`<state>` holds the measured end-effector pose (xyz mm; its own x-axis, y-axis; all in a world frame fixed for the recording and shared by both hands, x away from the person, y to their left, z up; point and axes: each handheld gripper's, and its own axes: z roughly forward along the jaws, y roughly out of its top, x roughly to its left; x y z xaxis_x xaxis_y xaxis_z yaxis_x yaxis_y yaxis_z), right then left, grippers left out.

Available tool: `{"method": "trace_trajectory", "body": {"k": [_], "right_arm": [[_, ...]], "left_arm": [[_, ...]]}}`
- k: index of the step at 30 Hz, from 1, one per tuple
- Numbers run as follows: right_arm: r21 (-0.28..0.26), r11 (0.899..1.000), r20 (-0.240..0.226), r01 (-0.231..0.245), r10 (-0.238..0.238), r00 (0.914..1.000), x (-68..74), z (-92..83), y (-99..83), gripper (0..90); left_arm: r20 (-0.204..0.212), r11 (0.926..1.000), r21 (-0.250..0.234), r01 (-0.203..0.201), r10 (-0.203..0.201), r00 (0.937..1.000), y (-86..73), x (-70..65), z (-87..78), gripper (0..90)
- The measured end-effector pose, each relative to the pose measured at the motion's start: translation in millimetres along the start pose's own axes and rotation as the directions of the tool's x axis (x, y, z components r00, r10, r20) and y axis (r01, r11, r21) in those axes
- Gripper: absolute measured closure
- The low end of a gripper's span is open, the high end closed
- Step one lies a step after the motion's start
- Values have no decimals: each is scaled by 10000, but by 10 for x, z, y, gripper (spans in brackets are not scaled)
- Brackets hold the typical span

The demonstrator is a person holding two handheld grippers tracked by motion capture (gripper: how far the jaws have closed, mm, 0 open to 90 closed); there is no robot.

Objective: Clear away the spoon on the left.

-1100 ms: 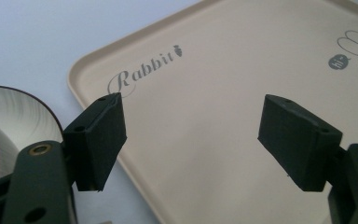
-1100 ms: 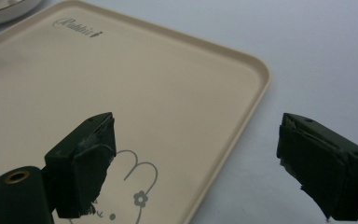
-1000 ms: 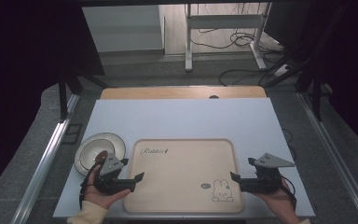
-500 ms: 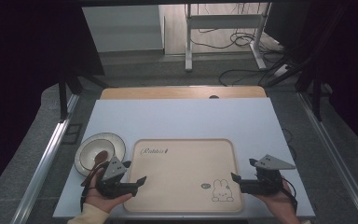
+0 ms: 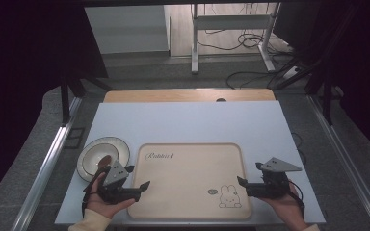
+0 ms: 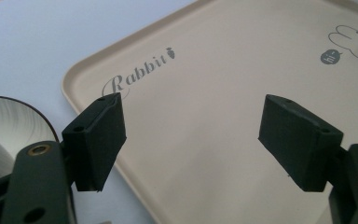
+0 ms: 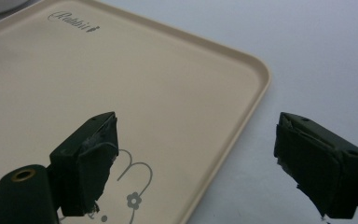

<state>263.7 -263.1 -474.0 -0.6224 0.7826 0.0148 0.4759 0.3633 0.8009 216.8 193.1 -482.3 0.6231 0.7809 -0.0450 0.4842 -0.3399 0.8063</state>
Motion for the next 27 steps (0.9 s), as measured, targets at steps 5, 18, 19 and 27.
{"method": "trace_trajectory", "body": {"k": [5,18,19,27], "right_arm": [[28,10000,4,-1,1,10000,-13,-9,-17,145],[192,9998,105,-23,21,9999,-38,32,-16,148],[208,9998,120,-18,15,9999,-39,32,-19,148],[176,9998,165,-35,32,9999,-23,22,-15,150]], "left_arm": [[197,9988,-368,313,-306,9993,27,-15,-75,225],[288,9973,-705,219,-199,9994,118,-16,-201,224],[300,9970,-743,228,-206,9993,126,-20,-216,224],[7,9965,-834,7,-6,10000,178,-29,-315,224]]}}
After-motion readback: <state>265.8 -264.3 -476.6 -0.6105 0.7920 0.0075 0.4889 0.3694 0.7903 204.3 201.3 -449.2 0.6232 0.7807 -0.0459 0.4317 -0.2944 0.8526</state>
